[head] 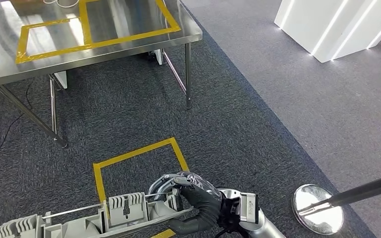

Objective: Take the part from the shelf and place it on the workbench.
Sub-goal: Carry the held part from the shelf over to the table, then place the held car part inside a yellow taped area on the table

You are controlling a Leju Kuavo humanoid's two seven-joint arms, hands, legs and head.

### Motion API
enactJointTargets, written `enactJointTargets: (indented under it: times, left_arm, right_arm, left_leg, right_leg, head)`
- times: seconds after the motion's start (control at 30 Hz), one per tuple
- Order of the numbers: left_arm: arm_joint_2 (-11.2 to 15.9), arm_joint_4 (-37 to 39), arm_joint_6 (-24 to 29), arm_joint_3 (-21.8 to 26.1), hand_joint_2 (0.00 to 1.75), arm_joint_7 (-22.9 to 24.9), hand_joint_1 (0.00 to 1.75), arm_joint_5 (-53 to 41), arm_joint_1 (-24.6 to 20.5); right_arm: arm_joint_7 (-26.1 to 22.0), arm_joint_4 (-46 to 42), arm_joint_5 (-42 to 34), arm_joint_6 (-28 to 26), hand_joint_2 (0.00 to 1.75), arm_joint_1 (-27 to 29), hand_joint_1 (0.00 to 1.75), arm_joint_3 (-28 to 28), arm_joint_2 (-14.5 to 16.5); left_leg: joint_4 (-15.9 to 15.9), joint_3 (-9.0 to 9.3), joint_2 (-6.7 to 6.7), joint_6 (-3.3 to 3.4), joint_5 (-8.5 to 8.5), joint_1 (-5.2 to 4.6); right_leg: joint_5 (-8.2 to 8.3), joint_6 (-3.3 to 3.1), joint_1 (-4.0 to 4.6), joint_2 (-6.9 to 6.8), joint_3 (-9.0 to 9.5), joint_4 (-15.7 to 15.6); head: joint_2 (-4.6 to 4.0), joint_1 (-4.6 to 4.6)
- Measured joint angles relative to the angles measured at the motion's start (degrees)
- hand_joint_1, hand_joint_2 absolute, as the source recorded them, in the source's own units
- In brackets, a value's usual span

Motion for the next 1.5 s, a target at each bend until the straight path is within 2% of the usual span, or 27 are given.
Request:
enactJointTargets:
  times: [0.03,0.07,0.13,0.2,0.27,0.3,0.4,0.47,0.53,0.57,0.63,0.7,0.77,0.8,0.83,0.87,0.93,1.0,1.07,1.13,1.2,1.27,1.3,1.33,1.4,1.47,1.5]
  left_arm:
    - [0.0,0.0,0.0,0.0,0.00,0.1,0.00,0.2,0.1]
    - [-0.1,-0.1,0.1,0.1,0.00,0.2,0.00,0.3,0.2]
    - [-0.3,-0.2,0.2,0.1,0.00,0.4,0.00,0.4,0.0]
    - [-0.3,-0.2,0.3,0.1,0.00,0.5,0.00,0.6,-0.3]
    - [-0.4,-0.2,0.3,0.1,0.00,0.6,0.00,0.6,-0.5]
    - [-0.3,-0.2,0.3,0.1,0.00,0.6,0.00,0.6,-0.4]
    - [-0.3,-0.3,0.3,0.1,0.00,0.6,0.00,0.7,-0.3]
    - [-0.3,-0.4,0.4,0.1,0.00,0.6,0.00,0.8,-0.5]
    - [-0.3,-0.5,0.5,0.2,0.00,0.6,0.00,0.8,-0.4]
    - [-0.4,-0.5,0.6,0.2,0.00,0.7,0.00,0.9,-0.3]
    - [-0.4,-0.5,0.9,0.3,0.00,0.7,0.00,0.9,-0.5]
    - [-0.4,-0.5,1.1,0.3,0.00,0.7,0.00,1.0,-0.9]
    - [-0.4,-0.5,1.4,0.3,0.00,0.9,0.00,1.1,-1.0]
    - [-0.4,-0.5,1.5,0.3,0.00,1.0,0.00,1.2,-1.0]
    - [-0.4,-0.5,1.6,0.3,0.00,1.1,0.00,1.4,-1.0]
    - [-0.4,-0.5,1.7,0.3,0.00,1.3,0.00,1.7,-1.1]
    - [-0.6,-0.4,1.9,0.3,0.00,1.4,0.00,2.0,-1.2]
    - [-0.8,-0.3,1.9,0.3,0.00,1.4,0.00,2.1,-1.2]
    - [-0.8,-0.2,1.9,0.3,0.00,1.4,0.00,2.1,-1.1]
    - [-0.8,-0.2,2.0,0.3,0.00,1.4,0.00,2.1,-1.1]
    - [-0.7,-0.2,2.0,0.3,0.00,1.3,0.00,2.1,-1.4]
    - [-0.7,-0.2,2.1,0.3,0.00,1.2,0.00,2.2,-1.5]
    - [-0.7,-0.2,2.1,0.3,0.00,1.2,0.00,2.3,-1.5]
    - [-0.7,-0.2,2.2,0.3,0.00,1.2,0.00,2.3,-1.4]
    - [-0.6,-0.2,2.2,0.3,0.00,1.2,0.00,2.5,-1.3]
    - [-0.5,-0.2,2.3,0.3,0.00,1.3,0.00,2.7,-1.3]
    - [-0.5,-0.2,2.3,0.3,0.00,1.3,0.00,2.7,-1.3]
  right_arm:
    - [0.0,0.1,0.0,0.0,1.75,0.0,1.75,0.0,0.0]
    - [0.0,0.2,0.0,0.1,1.75,-0.1,1.75,0.0,0.1]
    - [0.0,0.4,-0.1,0.1,1.75,-0.1,1.75,0.0,0.3]
    - [0.0,0.6,-0.3,0.2,1.75,-0.2,1.75,0.0,0.3]
    - [0.0,1.0,-0.3,0.2,1.75,-0.1,1.75,0.0,0.3]
    - [0.1,1.1,-0.3,0.2,1.75,-0.1,1.75,0.0,0.3]
    - [0.1,1.3,-0.3,0.2,1.75,-0.2,1.75,0.0,0.3]
    - [0.1,1.4,-0.3,0.2,1.75,-0.2,1.75,0.0,0.3]
    - [0.1,1.4,-0.3,0.2,1.75,-0.3,1.75,0.0,0.3]
    - [0.2,1.4,-0.4,0.2,1.75,-0.4,1.75,0.0,0.3]
    - [0.3,1.4,-0.5,0.2,1.75,-0.4,1.75,0.0,0.4]
    - [0.5,1.4,-0.6,0.1,1.75,-0.4,1.75,0.0,0.3]
    - [0.7,1.6,-0.7,0.1,1.75,-0.3,1.75,0.0,0.3]
    - [0.9,1.6,-0.8,0.1,1.75,-0.3,1.75,0.0,0.3]
    - [1.0,1.7,-0.8,0.1,1.75,-0.3,1.75,0.0,0.3]
    - [1.0,1.7,-0.8,0.1,1.75,-0.4,1.75,0.0,0.3]
    - [1.1,1.7,-1.0,0.1,1.75,-0.5,1.75,0.0,0.3]
    - [1.2,1.7,-1.0,0.1,1.75,-0.6,1.75,0.0,0.3]
    - [1.3,1.7,-1.1,0.1,1.75,-0.7,1.75,0.1,0.3]
    - [1.3,1.7,-1.1,0.1,1.75,-0.9,1.75,0.1,0.4]
    - [1.3,1.7,-1.3,0.0,1.75,-0.9,1.75,0.1,0.4]
    - [1.5,1.8,-1.5,-0.2,1.75,-0.8,1.75,0.1,0.4]
    - [1.6,1.9,-1.6,-0.2,1.75,-0.7,1.75,0.1,0.4]
    - [1.6,2.0,-1.8,-0.2,1.75,-0.6,1.75,0.1,0.4]
    - [1.6,2.0,-1.9,-0.2,1.75,-0.6,1.75,0.1,0.5]
    - [1.6,2.0,-2.0,-0.2,1.75,-0.6,1.75,0.1,0.7]
    - [1.6,1.9,-2.0,-0.2,1.75,-0.6,1.75,0.1,0.8]
  left_leg:
    - [-0.1,-0.08,-0.54,-0.38,0.07,0.06]
    - [0.1,-0.20,-0.11,-0.72,-0.10,-0.03]
    - [3.1,-1.59,2.81,-1.17,-2.01,-0.30]
    - [9.8,-4.93,6.06,-1.59,-5.49,-0.21]
    - [14.4,-7.21,7.15,-2.09,-6.82,0.15]
    - [13.8,-6.84,7.45,-2.33,-5.94,0.37]
    - [4.1,-1.68,9.83,-2.57,-1.56,0.58]
    - [1.2,-0.23,10.68,-1.82,-1.05,0.32]
    - [1.4,-0.41,9.64,-0.85,-1.11,0.17]
    - [1.2,-0.37,9.10,-0.46,-1.03,0.23]
    - [0.8,-0.22,8.04,0.30,-0.74,0.38]
    - [0.7,-0.36,6.85,0.73,-0.52,0.35]
    - [0.7,-0.53,5.34,0.89,-0.43,0.14]
    - [0.7,-0.52,4.54,0.91,-0.41,-0.01]
    - [0.7,-0.45,3.71,0.91,-0.39,-0.15]
    - [0.7,-0.35,2.93,0.91,-0.37,-0.28]
    - [0.7,-0.41,1.56,0.66,-0.23,-0.22]
    - [0.5,-0.79,0.28,-0.05,0.03,0.24]
    - [0.1,-0.90,-0.67,-0.86,0.32,0.44]
    - [1.7,-1.64,1.80,-1.31,-0.91,0.17]
    - [7.6,-4.35,5.74,-1.73,-4.25,0.15]
    - [13.4,-7.06,7.15,-2.35,-6.68,0.42]
    - [14.0,-7.15,7.34,-2.62,-6.52,0.57]
    - [12.4,-6.08,7.47,-2.83,-5.42,0.70]
    - [5.5,-1.90,7.80,-2.85,-2.62,0.84]
    - [1.1,0.60,7.97,-2.27,-1.75,0.61]
    - [0.9,0.67,7.94,-1.84,-2.05,0.43]
  right_leg:
    - [0.19,-0.09,-0.14,-0.70,0.23,-0.5]
    - [0.42,-0.22,-0.30,-1.36,0.61,-1.1]
    - [0.90,-0.50,-0.67,-3.01,1.47,-2.5]
    - [0.76,-0.74,-0.51,-4.78,1.75,-2.6]
    - [0.32,-0.68,-0.47,-6.53,1.72,-2.2]
    - [0.04,-0.54,-0.51,-7.31,1.72,-1.9]
    - [-1.13,0.34,-0.57,-9.26,1.71,-0.5]
    - [-1.77,1.12,-0.31,-10.15,1.74,0.2]
    - [-1.98,1.72,-0.22,-10.92,2.01,0.2]
    - [-2.27,2.03,-0.35,-10.70,2.17,0.3]
    - [-4.29,2.53,-0.69,-8.26,1.21,3.0]
    - [-7.88,2.66,-0.79,-5.35,-2.22,9.8]
    - [-9.55,2.51,-0.71,-4.49,-5.59,15.6]
    - [-8.72,2.28,-0.65,-4.32,-5.99,15.8]
    - [-6.86,1.91,-0.54,-4.03,-5.33,13.9]
    - [-4.43,1.36,-0.40,-3.28,-3.76,10.2]
    - [-1.35,-0.12,-0.27,-0.25,-0.79,3.2]
    - [-0.92,-1.07,-0.05,1.38,0.18,0.6]
    - [-0.45,-1.23,-0.04,-0.01,0.72,-0.5]
    - [0.27,-1.22,-0.45,-1.80,1.77,-2.3]
    - [0.47,-1.10,-0.55,-3.54,2.34,-3.0]
    - [0.13,-0.88,-0.51,-5.01,2.22,-2.6]
    - [-0.10,-0.71,-0.52,-5.55,2.10,-2.3]
    - [-0.36,-0.53,-0.54,-6.03,1.99,-1.9]
    - [-0.99,-0.05,-0.60,-6.64,1.78,-0.9]
    - [-1.66,0.65,-0.45,-6.87,1.54,-0.1]
    - [-1.81,1.03,-0.33,-6.91,1.51,0.1]
  head:
    - [0.00,0.08]
    - [0.00,0.01]
    - [0.00,-0.42]
    - [0.00,-0.80]
    - [0.00,-0.82]
    - [0.00,-0.82]
    - [0.00,-0.85]
    - [0.00,-0.76]
    - [0.00,-0.67]
    - [0.00,-0.62]
    - [0.00,-0.46]
    - [0.00,-0.29]
    - [0.00,-0.27]
    - [0.00,-0.27]
    - [0.00,-0.26]
    - [0.00,-0.26]
    - [0.00,-0.50]
    - [0.00,-0.56]
    - [0.00,-0.34]
    - [0.00,-0.59]
    - [0.00,-0.89]
    - [0.00,-0.92]
    - [0.00,-0.91]
    - [0.00,-0.91]
    - [0.00,-0.92]
    - [0.00,-0.88]
    - [0.00,-0.86]
